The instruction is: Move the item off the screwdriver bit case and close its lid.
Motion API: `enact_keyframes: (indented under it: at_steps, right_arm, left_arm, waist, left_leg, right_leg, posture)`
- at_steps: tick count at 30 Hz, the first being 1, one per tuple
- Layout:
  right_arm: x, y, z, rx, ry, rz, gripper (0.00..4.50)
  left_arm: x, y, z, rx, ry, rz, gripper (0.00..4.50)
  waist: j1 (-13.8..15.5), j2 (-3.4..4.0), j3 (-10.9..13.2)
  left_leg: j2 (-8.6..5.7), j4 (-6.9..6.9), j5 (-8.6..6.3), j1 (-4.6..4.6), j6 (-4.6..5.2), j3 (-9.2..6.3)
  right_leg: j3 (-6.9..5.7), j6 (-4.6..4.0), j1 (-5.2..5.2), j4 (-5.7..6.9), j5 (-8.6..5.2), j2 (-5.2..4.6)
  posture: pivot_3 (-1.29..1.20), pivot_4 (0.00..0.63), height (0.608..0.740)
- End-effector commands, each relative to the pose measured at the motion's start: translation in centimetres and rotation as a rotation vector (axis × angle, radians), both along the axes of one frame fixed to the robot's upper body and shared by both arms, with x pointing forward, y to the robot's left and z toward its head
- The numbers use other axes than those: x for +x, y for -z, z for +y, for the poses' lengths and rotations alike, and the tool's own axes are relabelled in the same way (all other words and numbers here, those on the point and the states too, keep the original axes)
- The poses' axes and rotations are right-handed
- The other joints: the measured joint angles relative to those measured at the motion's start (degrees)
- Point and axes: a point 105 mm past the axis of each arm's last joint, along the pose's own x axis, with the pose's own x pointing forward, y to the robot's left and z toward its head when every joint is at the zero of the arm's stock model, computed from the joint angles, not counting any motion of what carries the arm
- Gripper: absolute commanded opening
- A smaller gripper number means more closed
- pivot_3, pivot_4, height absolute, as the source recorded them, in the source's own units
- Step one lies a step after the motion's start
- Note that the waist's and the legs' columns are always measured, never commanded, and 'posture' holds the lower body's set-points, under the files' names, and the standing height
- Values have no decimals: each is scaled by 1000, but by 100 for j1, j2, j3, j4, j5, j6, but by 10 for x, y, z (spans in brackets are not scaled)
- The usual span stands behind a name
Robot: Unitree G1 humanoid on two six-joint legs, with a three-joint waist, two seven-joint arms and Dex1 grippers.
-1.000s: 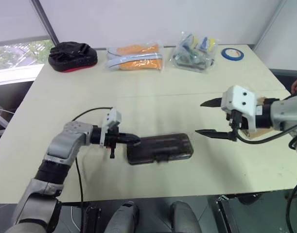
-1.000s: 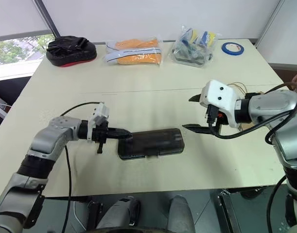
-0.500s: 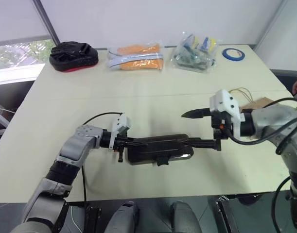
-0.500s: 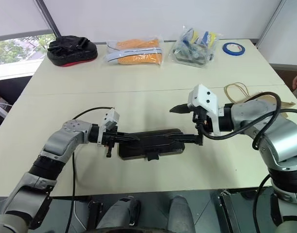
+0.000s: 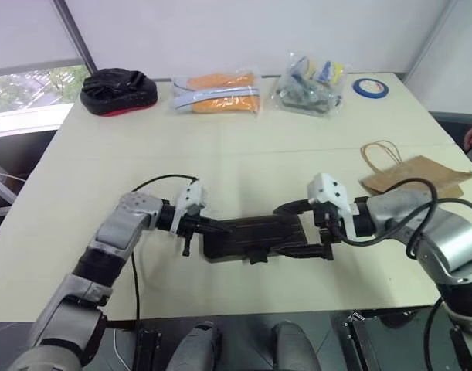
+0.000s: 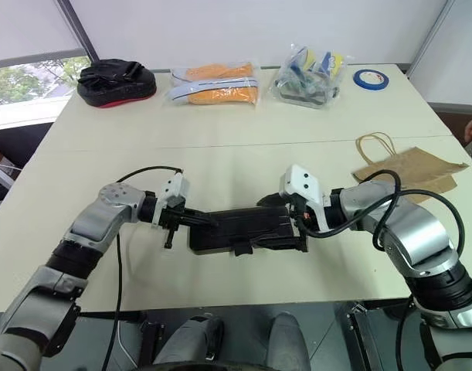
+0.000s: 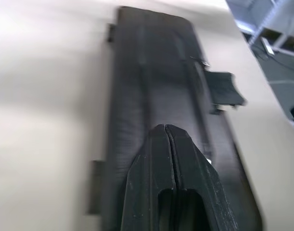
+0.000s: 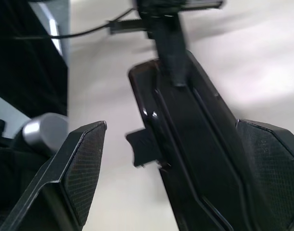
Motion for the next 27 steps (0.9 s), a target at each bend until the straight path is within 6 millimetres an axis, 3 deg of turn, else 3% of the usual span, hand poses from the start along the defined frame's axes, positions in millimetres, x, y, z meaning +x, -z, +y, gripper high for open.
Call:
enact_keyframes:
  at_steps: [1, 4, 8, 9, 16, 27]
  right_arm:
    - [-5, -7, 8, 50, -45, 20, 3941]
    - [-3, -3, 13, 72, -48, 46, 2679]
    - [2, 6, 19, 98, -33, 105, 415]
    - [3, 10, 21, 98, -26, 126, 25]
    - [-6, 38, 32, 58, -42, 193, 25]
    - [-11, 62, 32, -20, 5, 193, 25]
  left_arm:
    - [18, -23, 0, -66, -69, -13, 0]
    - [30, -39, -7, -99, -83, -36, 0]
    - [40, -43, -15, -90, -79, -63, 0]
    - [42, -41, -17, -82, -77, -65, 0]
    - [48, -21, -30, -31, -67, -73, 0]
    - [46, -13, -53, -49, -30, -57, 0]
  waist:
    - [-8, -4, 3]
    - [-5, -16, 10]
    - [-14, -17, 10]
    - [-18, -17, 10]
    - [-15, -18, 11]
    - [-15, -20, 12]
  left_leg:
    - [0, 0, 0, -1, 0, 0]
    - [0, 3, 0, -17, -1, -3]
    - [-2, 4, 0, -20, -1, -3]
    - [-2, 3, 0, -20, -1, -3]
    - [-4, 3, 0, -22, -1, -3]
    - [-13, 5, 0, -23, -1, -4]
  right_leg:
    - [0, 0, -1, 0, 0, 0]
    - [-4, 1, -16, 2, 0, 0]
    - [-4, 1, -17, 1, 0, -1]
    - [-5, 1, -17, 1, 0, 0]
    - [-5, 1, -21, 2, 0, 0]
    - [-5, 1, -21, 3, 1, -1]
  posture:
    - [0, 150, 740]
    - [0, 150, 740]
    - [0, 150, 740]
    - [0, 150, 740]
    - [0, 150, 740]
    - [0, 150, 740]
